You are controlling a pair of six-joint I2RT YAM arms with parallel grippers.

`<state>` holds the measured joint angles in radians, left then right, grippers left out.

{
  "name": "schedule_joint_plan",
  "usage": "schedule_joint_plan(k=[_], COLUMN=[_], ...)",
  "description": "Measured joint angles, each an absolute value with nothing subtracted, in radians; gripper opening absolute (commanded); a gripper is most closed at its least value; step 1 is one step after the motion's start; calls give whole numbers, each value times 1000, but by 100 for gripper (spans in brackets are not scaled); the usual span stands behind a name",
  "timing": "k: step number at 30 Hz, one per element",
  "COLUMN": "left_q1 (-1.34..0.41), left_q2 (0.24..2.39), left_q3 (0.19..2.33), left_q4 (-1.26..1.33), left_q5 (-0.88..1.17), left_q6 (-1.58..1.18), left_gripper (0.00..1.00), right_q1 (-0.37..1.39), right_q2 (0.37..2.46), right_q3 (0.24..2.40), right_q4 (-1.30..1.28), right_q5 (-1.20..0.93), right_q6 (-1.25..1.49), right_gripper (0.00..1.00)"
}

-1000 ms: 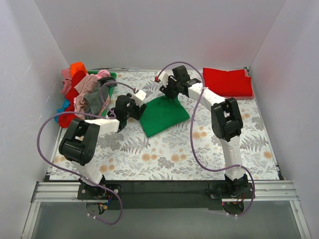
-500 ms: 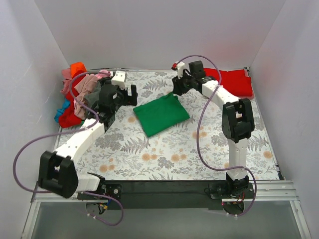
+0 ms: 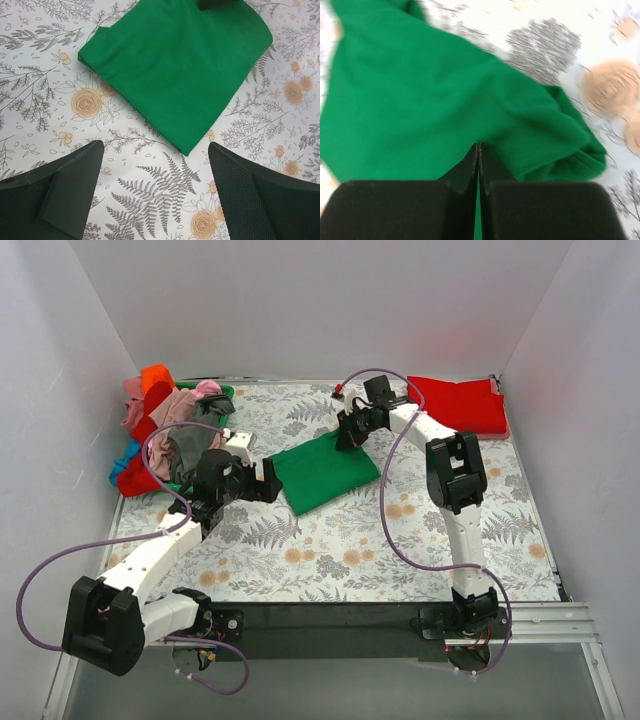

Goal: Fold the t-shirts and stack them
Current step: Neatly place the folded tshirt to the corner

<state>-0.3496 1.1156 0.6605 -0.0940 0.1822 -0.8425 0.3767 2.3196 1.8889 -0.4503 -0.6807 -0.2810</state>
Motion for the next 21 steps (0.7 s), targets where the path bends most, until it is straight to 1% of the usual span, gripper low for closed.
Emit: schedule_joint_plan(k=[4, 7, 10, 12, 13, 14, 16, 17, 18, 19, 21], left_q1=[-350, -350, -350, -350, -350, -350, -350, -350, -350, -350, -350], left_q2=[1075, 1032, 999, 993, 993, 993, 993, 993, 993, 993, 993], left_q3=[638, 614, 597, 595, 595, 595, 595, 594, 593, 591, 583], left_q4=[-99, -104, -107, -110, -110, -111, -113, -113, -112, -112, -113], left_q5=[191, 192, 191, 191, 191, 191, 191, 191, 191, 191, 191], left_q6=[-849, -851, -852, -852, -851, -850, -849, -849, -848, -847, -845], left_gripper=[84, 85, 85, 85, 85, 85, 85, 85, 85, 85, 85], right_q1=[390, 383, 371, 363, 360, 356, 351, 347, 345, 341, 332], right_q2=[2347, 2350, 2349, 2344, 2341, 2334, 2313, 2297, 2283, 2268, 2241], right_q3=[1902, 1905, 1910, 1910, 1909, 1905, 1888, 1878, 1869, 1862, 1855], right_q4=[-450, -445, -434, -432, -432, -432, -435, -439, -441, -445, -447], right_q5=[-464, -358, -293, -269, -264, -264, -268, -269, -271, -273, -277], right_q6=[-185, -137, -130, -133, -141, -155, -180, -192, -198, -210, -214], right_gripper=[1, 6, 13, 29, 34, 43, 50, 55, 56, 59, 68])
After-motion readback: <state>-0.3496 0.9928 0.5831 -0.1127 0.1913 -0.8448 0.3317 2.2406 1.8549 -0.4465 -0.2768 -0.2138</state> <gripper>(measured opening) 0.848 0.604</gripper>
